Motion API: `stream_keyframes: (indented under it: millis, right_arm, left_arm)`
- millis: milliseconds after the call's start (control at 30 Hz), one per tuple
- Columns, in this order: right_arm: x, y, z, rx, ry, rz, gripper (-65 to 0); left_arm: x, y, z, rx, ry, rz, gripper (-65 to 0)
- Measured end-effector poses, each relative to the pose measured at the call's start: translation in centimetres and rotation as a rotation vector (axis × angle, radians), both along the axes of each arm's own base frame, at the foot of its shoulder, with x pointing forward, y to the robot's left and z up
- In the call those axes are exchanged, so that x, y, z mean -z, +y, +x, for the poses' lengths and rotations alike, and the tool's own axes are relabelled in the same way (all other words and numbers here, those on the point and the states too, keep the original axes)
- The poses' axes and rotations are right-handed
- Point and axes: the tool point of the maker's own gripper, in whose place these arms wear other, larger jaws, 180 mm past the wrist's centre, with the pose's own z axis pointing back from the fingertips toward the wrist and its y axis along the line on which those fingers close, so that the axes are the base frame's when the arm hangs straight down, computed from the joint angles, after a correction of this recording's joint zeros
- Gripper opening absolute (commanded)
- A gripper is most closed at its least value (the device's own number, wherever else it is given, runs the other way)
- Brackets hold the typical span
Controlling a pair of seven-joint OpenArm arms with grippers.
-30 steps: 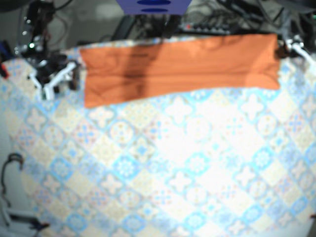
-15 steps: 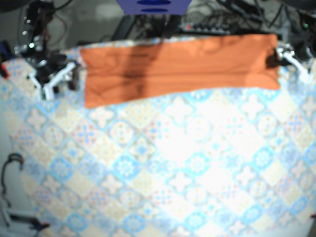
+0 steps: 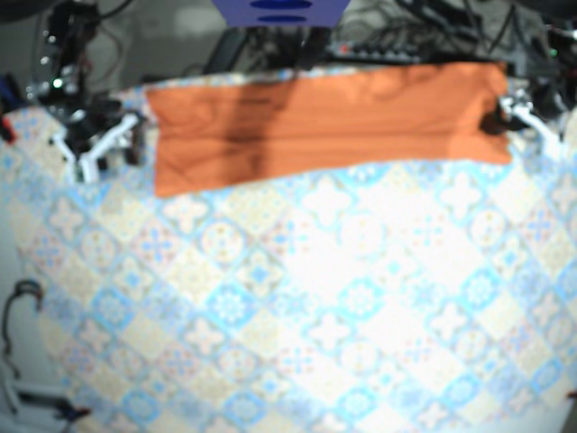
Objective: Fold the T-shirt properly
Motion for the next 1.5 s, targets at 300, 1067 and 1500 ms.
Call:
stream_keyframes:
  millis: [300,1067,1500]
  right_arm:
    - [0.0,0.0,0.0,0.000,0.000,0.000,-29.8]
    - [0.1,0.1,-0.1,-0.002,0.002,0.001,-29.8]
    - [0.5,1.1,-0.3,0.016,0.004,0.037,-29.8]
  left_arm:
    - [0.0,-0.2,0.2,0.005,0.001,-0.002,-8.3]
    - [0.9,-1.0,-0.2,0.015,0.016,0.002,-33.8]
    - [1.1,-0.9,-1.0,0.014,0.032,0.006,-49.5]
